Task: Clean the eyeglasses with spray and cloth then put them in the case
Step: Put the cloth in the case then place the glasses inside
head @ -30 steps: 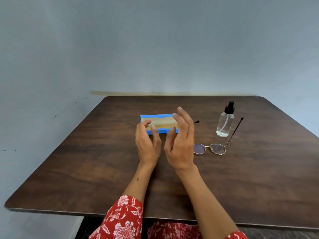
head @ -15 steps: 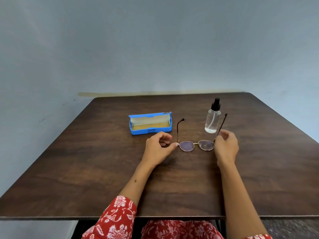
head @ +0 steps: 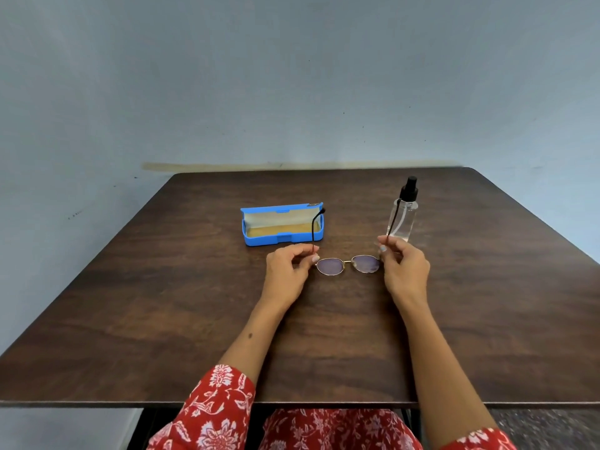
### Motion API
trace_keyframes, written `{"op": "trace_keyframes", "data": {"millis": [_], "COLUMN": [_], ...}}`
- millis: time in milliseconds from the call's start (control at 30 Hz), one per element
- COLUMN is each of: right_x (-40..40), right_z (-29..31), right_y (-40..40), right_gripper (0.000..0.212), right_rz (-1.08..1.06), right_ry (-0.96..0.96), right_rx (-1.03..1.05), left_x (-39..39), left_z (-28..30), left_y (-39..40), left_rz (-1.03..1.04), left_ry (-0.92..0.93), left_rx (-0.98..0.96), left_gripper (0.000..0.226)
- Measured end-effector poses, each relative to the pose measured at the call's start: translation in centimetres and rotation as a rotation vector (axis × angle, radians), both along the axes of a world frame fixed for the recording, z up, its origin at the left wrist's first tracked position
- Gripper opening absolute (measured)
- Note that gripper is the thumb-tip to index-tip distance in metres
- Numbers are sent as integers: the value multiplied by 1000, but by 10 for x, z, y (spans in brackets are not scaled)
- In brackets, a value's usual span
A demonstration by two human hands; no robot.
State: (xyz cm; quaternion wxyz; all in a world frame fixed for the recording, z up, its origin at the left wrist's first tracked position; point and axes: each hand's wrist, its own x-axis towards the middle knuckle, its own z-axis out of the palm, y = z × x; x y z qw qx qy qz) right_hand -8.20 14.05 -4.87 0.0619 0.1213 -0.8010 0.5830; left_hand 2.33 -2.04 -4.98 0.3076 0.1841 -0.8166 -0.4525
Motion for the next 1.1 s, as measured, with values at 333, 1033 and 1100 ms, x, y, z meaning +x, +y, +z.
{"op": "trace_keyframes", "data": {"millis": [333, 1033, 1100], "right_x": [-4, -11, -9], "right_z": [0, 18, 18], "right_y": [6, 16, 12], "right_gripper": [23, 20, 21], "right_rz": [100, 358, 356], "right_ry": [-75, -66, 0], "right_rx": [-122, 111, 207], "left_x": [1, 5, 6], "left_z": [6, 5, 2], "left_y": [0, -5, -6], "left_rz": [-79, -22, -22], "left_ry": [-166, -158, -126], "left_rx": [-510, -371, -310], "left_gripper": [35, 11, 14]}}
